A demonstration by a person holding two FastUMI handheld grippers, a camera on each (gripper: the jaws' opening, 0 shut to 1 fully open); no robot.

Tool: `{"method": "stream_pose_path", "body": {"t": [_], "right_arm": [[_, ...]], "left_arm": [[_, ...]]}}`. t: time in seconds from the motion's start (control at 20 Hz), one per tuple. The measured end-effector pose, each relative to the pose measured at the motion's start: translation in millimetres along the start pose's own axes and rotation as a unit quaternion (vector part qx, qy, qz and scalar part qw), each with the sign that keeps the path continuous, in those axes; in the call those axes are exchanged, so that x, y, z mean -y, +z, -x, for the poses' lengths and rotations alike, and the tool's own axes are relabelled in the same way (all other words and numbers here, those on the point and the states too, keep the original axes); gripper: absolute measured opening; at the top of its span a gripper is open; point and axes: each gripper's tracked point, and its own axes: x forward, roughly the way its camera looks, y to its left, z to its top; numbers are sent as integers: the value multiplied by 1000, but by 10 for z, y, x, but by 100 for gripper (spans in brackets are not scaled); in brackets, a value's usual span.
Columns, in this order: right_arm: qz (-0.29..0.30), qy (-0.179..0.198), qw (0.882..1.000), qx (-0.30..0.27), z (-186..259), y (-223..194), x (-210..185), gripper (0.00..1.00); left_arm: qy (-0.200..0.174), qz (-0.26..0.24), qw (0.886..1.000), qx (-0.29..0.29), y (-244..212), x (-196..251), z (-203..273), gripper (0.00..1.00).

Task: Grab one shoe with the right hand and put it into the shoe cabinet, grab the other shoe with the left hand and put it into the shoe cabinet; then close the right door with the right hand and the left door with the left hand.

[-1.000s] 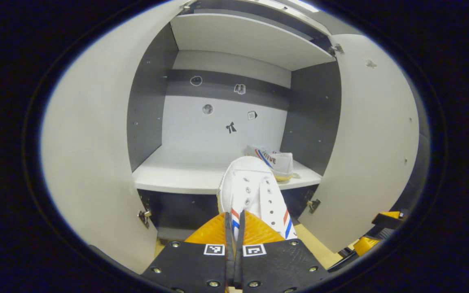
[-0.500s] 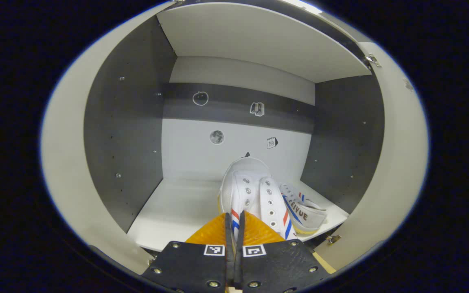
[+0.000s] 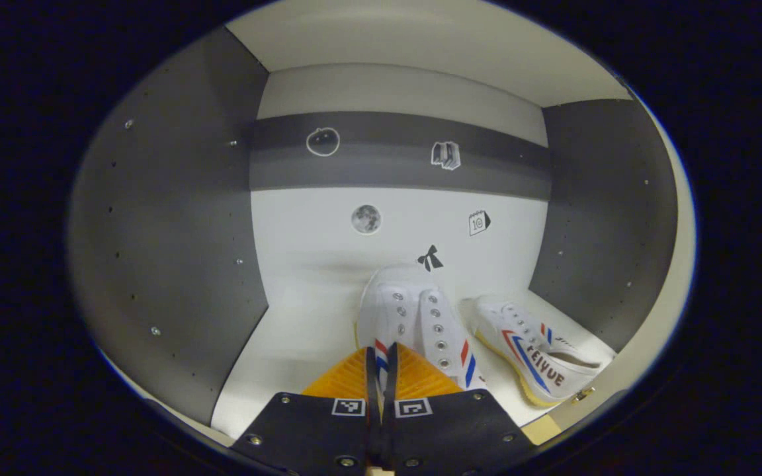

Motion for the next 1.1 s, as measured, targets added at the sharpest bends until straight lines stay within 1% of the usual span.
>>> {"method": "stream_pose_path", "body": {"t": [0.1, 0.2, 0.25, 0.3, 0.35, 0.4, 0.45, 0.55, 0.6, 0.7, 0.75, 0.9, 1.1], "right_arm": [[-1, -10, 1000, 4, 13, 19, 66, 98], [-3, -14, 1000, 10, 31, 59, 107, 98], [-4, -16, 1000, 12, 45, 73, 121, 98], [-5, -17, 1000, 14, 50, 93, 129, 98], [-7, -17, 1000, 17, 71, 112, 129, 98], [-9, -17, 1000, 21, 97, 146, 126, 98], [-8, -18, 999, 26, 124, 174, 126, 98], [-3, -21, 999, 33, 163, 232, 126, 98], [-2, -22, 999, 36, 190, 255, 117, 98], [0, -23, 999, 43, 257, 314, 109, 98], [1, -25, 999, 48, 298, 351, 111, 98], [2, -28, 998, 62, 420, 475, 110, 98], [-2, -31, 997, 76, 578, 633, 137, 98]], "left_arm": [[17, -14, 1000, -14, -74, -81, -35, 0], [34, -22, 999, -29, -129, -157, -75, 1], [34, -8, 999, -25, -85, -164, -74, 1], [27, 3, 1000, -13, -26, -108, -72, 5], [32, 1, 999, -1, 14, -108, -58, 3], [48, -15, 999, 9, 80, -216, -13, 16], [57, -33, 998, 21, 154, -280, 33, 20], [79, -56, 994, 48, 357, -398, 114, 45], [82, -57, 993, 62, 433, -418, 192, 57], [56, -33, 995, 82, 496, -281, 322, 82], [52, -25, 994, 91, 528, -248, 431, 95], [46, -32, 991, 122, 618, -201, 749, 94], [17, -40, 986, 159, 668, -51, 1260, 95]]}}
